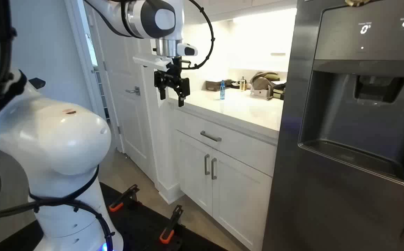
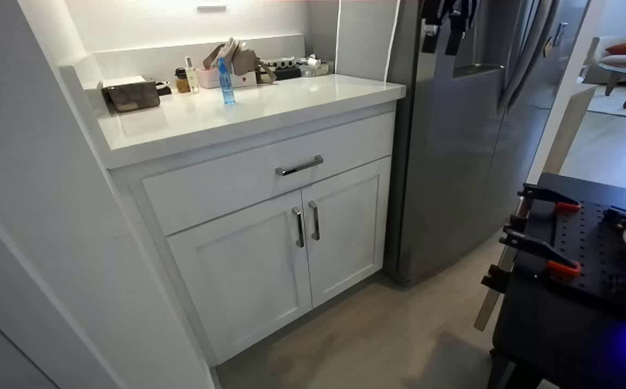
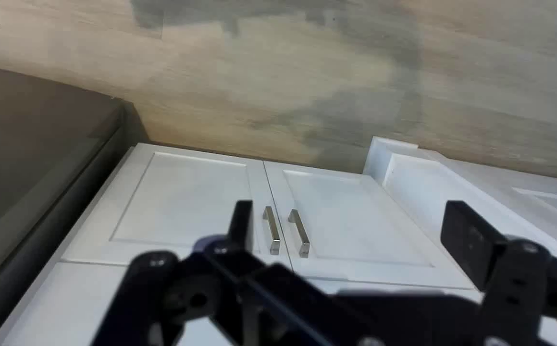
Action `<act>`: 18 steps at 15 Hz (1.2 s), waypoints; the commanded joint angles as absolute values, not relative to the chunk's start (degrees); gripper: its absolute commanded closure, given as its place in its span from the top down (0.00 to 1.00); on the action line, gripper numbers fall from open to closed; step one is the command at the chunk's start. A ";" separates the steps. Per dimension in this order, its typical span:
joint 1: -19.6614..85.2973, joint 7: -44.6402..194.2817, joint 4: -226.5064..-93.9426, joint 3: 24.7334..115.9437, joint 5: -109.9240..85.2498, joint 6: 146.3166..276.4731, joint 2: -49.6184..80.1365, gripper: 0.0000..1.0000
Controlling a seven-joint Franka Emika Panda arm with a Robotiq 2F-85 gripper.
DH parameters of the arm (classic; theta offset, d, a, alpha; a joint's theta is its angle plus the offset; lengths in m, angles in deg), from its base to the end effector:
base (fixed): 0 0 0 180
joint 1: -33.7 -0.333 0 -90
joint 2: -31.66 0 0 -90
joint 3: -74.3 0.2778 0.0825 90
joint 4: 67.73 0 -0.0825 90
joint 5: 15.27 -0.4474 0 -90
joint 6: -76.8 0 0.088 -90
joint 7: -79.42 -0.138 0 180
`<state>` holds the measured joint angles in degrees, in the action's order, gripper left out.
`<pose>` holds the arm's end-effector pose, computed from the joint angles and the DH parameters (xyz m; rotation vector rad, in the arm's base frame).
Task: Open the drawer
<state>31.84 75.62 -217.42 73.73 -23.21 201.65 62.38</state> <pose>0.4620 0.0197 0.3417 -3.0058 0.1747 -0.1457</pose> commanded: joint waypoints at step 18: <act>32.09 74.48 -216.38 73.87 -25.03 203.18 61.28 1.00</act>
<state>31.84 75.62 -217.42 73.73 -23.21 201.65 62.36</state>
